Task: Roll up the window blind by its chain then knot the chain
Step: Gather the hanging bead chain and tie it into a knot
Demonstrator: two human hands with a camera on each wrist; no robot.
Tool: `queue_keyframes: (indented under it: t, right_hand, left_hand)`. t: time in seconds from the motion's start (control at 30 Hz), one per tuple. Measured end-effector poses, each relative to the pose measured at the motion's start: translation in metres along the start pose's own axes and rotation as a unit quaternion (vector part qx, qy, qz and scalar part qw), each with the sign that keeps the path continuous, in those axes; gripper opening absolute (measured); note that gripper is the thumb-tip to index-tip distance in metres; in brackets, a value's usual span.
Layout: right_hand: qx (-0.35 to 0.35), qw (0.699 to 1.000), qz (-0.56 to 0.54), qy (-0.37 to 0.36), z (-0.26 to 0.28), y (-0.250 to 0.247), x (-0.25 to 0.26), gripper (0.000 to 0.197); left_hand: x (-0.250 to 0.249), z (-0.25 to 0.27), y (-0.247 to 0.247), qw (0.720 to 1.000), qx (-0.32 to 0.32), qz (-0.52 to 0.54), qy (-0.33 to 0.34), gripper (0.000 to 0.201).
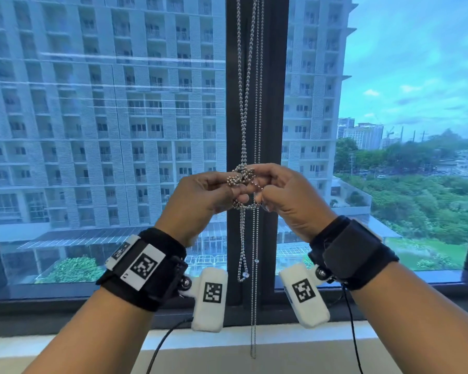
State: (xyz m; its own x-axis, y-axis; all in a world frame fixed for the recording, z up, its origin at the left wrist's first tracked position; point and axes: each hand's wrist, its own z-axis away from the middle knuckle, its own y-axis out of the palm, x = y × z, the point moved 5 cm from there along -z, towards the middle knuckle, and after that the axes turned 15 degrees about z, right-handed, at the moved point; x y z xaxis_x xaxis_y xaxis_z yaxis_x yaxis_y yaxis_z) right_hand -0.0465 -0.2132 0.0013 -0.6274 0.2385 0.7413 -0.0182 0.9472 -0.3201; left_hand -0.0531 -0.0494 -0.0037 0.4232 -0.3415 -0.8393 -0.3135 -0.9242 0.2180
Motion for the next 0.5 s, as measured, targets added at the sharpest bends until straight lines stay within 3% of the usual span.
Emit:
queue_keyframes:
  t: [0.07, 0.2, 0.5]
  right_hand:
    - [-0.012, 1.000, 0.007, 0.007, 0.000, 0.000, -0.001, 0.044]
    - [-0.017, 1.000, 0.006, 0.007, 0.002, 0.004, -0.002, 0.034]
    - [0.004, 0.999, 0.034, -0.033, 0.014, 0.008, 0.003, 0.035]
  left_hand:
    - [0.002, 0.001, 0.000, 0.999, 0.002, 0.045, -0.019, 0.011]
    - [0.011, 0.002, 0.004, 0.988, -0.022, 0.142, -0.054, 0.008]
    - [0.022, 0.013, 0.013, 0.977, -0.048, 0.195, -0.067, 0.025]
